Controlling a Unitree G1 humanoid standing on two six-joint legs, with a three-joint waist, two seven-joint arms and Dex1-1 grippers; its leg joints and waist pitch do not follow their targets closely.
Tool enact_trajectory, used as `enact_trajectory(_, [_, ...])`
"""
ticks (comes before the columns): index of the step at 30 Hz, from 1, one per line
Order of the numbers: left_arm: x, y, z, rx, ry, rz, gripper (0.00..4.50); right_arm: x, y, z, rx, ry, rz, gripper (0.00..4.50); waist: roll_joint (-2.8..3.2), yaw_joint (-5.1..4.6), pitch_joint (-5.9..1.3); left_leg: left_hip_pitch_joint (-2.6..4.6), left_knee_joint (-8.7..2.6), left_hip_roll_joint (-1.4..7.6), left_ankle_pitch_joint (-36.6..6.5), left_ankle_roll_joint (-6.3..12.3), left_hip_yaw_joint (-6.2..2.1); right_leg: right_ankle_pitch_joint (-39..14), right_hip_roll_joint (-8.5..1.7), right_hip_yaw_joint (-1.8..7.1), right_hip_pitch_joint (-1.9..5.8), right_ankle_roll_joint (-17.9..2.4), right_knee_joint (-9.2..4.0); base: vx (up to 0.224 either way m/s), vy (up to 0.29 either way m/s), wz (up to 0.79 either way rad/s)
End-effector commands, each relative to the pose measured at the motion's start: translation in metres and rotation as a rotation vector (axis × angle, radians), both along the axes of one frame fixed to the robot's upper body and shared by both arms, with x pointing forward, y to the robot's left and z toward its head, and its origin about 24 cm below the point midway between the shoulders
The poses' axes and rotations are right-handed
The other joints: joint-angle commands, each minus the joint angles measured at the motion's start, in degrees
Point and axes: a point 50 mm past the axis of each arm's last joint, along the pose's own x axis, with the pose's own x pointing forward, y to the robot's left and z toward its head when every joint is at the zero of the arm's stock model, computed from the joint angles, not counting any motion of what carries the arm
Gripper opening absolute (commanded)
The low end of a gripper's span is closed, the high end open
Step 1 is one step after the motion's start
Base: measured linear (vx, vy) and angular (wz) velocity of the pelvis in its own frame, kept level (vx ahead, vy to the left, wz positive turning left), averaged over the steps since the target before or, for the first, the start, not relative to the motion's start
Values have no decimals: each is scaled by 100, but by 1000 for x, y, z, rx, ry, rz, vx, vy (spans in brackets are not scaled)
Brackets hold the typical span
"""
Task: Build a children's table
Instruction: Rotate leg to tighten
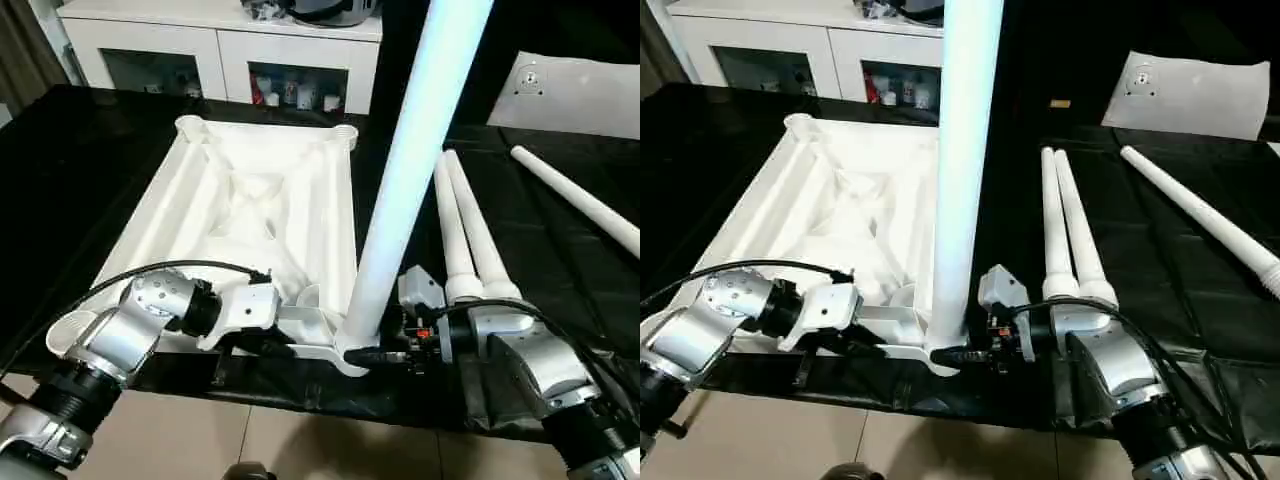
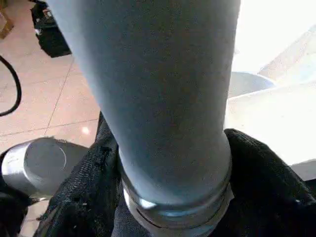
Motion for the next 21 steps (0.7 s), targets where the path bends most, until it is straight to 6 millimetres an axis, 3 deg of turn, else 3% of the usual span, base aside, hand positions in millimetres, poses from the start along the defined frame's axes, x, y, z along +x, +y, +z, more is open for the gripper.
enact_trajectory(1, [-8, -4, -14, 29, 57, -1, 0, -7, 8, -4, 39, 37, 8, 278, -14, -17, -313, 0, -401, 444, -587, 307, -112, -812, -606, 359, 257, -1040, -431, 0, 0, 0])
enact_trajectory(2, [-8, -4, -14, 25, 58, 5, 0, -7, 9, -4, 42, 39, 4, 278, 16, -18, -312, 7, -406, 446, -617, 294, -113, -840, -605, 359, 250, -1047, -428, 0, 0, 0])
enact_trajectory(3, [-8, -4, -14, 18, 59, 16, 0, -8, 9, -5, 49, 42, -3, 277, -2, -22, -304, 0, -408, 443, -677, 279, -113, -936, -608, 360, 255, -1030, -451, 0, 0, 0])
enact_trajectory(4, [-3, -9, -13, -46, 52, 149, 0, -5, 19, -13, 60, 28, -121, 277, 12, -45, -310, 7, -422, 468, -710, 203, -106, -953, -626, 373, 256, -1056, -439, 0, 0, 0])
enact_trajectory(5, [-1, -11, -12, -73, 49, 205, 0, -4, 23, -16, 59, 21, -174, 277, 20, -68, -264, -8, -453, 448, -911, 136, -117, -1325, -620, 361, 238, -1014, -495, 0, 0, 0])
enact_trajectory(6, [0, -12, -12, -88, 47, 239, 0, -3, 26, -18, 58, 17, -206, 277, 15, -57, -265, 23, -456, 433, -1027, 105, -122, -1604, -626, 354, 233, -953, -530, 0, 0, 0])
enact_trajectory(7, [2, -18, -11, -126, 51, 303, 0, 1, 31, -22, 55, 20, -271, 277, 8, -76, -254, 20, -472, 424, -1150, 36, -138, -2017, -638, 360, 241, -834, -558, 0, 0, 0])
enact_trajectory(8, [3, -20, -10, -138, 51, 330, 0, 3, 33, -23, 55, 24, -296, 277, 10, -101, -254, 9, -487, 438, -1180, -27, -145, -2093, -637, 365, 244, -809, -542, 0, 0, 0])
enact_trajectory(10, [7, -26, -8, -175, 41, 430, 0, 8, 43, -27, 68, 46, -384, 277, 20, -205, -216, 38, -500, 429, -1529, -97, -162, -2600, -644, 354, 197, -755, -600, 0, 0, 0])
enact_trajectory(11, [9, -29, -8, -187, 33, 475, 0, 11, 47, -28, 77, 60, -421, 276, 9, -246, -211, 40, -503, 399, -1681, -113, -183, -3060, -650, 328, 215, -593, -658, 0, 0, 0])
enact_trajectory(12, [12, -36, -6, -220, 24, 564, 0, 16, 56, -29, 83, 88, -487, 276, -3, -269, -226, 47, -491, 398, -1628, -94, -180, -3115, -659, 346, 205, -518, -683, 0, 0, 0])
enact_trajectory(14, [12, -41, -5, -238, 24, 608, 0, 18, 60, -30, 83, 104, -517, 276, -5, -297, -222, 63, -489, 398, -1575, -41, -169, -2935, -628, 357, 172, -562, -681, 0, 0, 0])
enact_trajectory(15, [12, -47, -5, -239, 14, 653, 0, 20, 65, -32, 77, 113, -555, 276, 3, -290, -239, 65, -482, 402, -1467, -6, -159, -2720, -621, 370, 178, -590, -659, 0, 0, 0])
enact_trajectory(16, [13, -52, -5, -232, 4, 689, 0, 23, 68, -33, 60, 111, -595, 276, -29, -305, -247, 29, -495, 418, -1311, 25, -153, -2380, -604, 374, 196, -652, -626, 0, 0, 0])
enact_trajectory(18, [13, -59, -4, -231, -8, 724, 0, 25, 70, -35, 42, 107, -636, 276, -10, -305, -277, 19, -483, 413, -1022, 52, -137, -1867, -593, 373, 221, -750, -577, 0, 0, 0])
enact_trajectory(20, [12, -66, -3, -196, -28, 715, 0, 26, 69, -35, 49, 105, -653, 276, -23, -273, -301, 12, -452, 399, -682, 192, -104, -1172, -579, 379, 244, -855, -529, 0, 0, 0])
enact_trajectory(21, [12, -67, -3, -190, -32, 715, 0, 26, 69, -36, 51, 105, -659, 276, -23, -273, -301, 12, -452, 399, -682, 192, -104, -1172, -579, 379, 244, -855, -529, 0, 0, 0])
